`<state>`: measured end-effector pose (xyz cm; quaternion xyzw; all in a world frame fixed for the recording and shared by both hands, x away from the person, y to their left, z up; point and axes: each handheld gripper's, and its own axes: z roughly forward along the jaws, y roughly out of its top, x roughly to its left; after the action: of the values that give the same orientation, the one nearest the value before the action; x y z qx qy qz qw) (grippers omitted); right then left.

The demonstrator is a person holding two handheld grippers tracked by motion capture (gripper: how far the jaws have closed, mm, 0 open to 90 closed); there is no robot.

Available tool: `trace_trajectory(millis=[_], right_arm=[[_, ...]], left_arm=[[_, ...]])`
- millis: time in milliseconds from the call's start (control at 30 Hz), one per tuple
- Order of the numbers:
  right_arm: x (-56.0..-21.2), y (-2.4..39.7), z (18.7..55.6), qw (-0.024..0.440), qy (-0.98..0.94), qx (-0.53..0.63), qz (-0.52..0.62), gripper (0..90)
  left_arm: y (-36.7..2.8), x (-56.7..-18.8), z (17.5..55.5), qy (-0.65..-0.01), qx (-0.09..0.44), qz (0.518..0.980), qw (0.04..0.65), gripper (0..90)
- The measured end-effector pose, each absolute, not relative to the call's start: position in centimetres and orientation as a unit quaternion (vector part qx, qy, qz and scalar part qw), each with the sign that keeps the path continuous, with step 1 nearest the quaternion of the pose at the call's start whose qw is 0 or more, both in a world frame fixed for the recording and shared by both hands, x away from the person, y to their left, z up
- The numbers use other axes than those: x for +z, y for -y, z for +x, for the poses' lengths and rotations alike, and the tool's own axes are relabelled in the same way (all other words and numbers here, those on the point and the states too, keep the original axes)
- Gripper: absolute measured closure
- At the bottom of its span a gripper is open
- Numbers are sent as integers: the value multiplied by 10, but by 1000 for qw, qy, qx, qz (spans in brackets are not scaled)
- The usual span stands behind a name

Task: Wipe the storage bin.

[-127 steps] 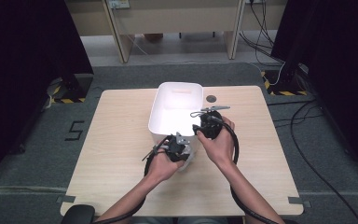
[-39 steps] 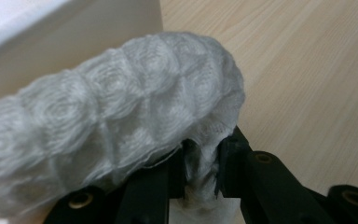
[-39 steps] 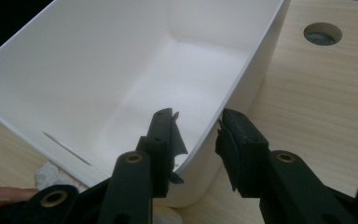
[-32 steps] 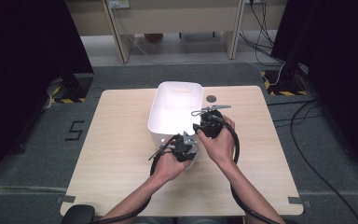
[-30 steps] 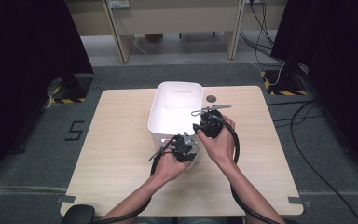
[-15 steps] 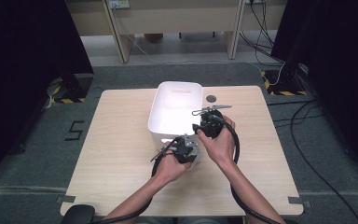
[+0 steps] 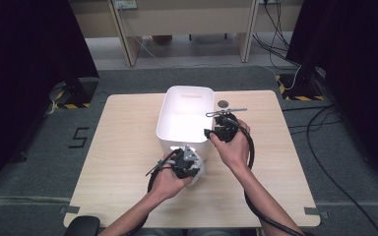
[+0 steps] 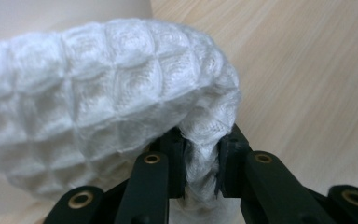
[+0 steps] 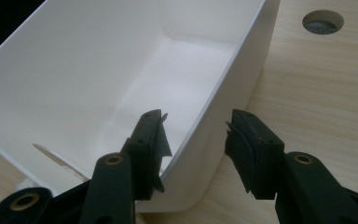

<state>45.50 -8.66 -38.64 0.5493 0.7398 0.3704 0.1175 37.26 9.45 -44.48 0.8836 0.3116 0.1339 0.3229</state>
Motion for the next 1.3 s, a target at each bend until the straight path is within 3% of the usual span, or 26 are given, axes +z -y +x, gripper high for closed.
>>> trace_trajectory(millis=[733,1067,1200,1300], right_arm=[[-394,79,477,95,-747,336,566,598],[-393,80,479,89,-762,320,555,639],[-391,85,475,99,-792,308,517,707],[-389,94,471,76,-818,307,481,775]], left_arm=[[-236,-423,351,-423,178,822,337,764],[-252,-415,366,-445,191,808,335,763],[-253,-411,374,-447,196,805,337,763],[-258,-407,382,-453,204,801,335,763]])
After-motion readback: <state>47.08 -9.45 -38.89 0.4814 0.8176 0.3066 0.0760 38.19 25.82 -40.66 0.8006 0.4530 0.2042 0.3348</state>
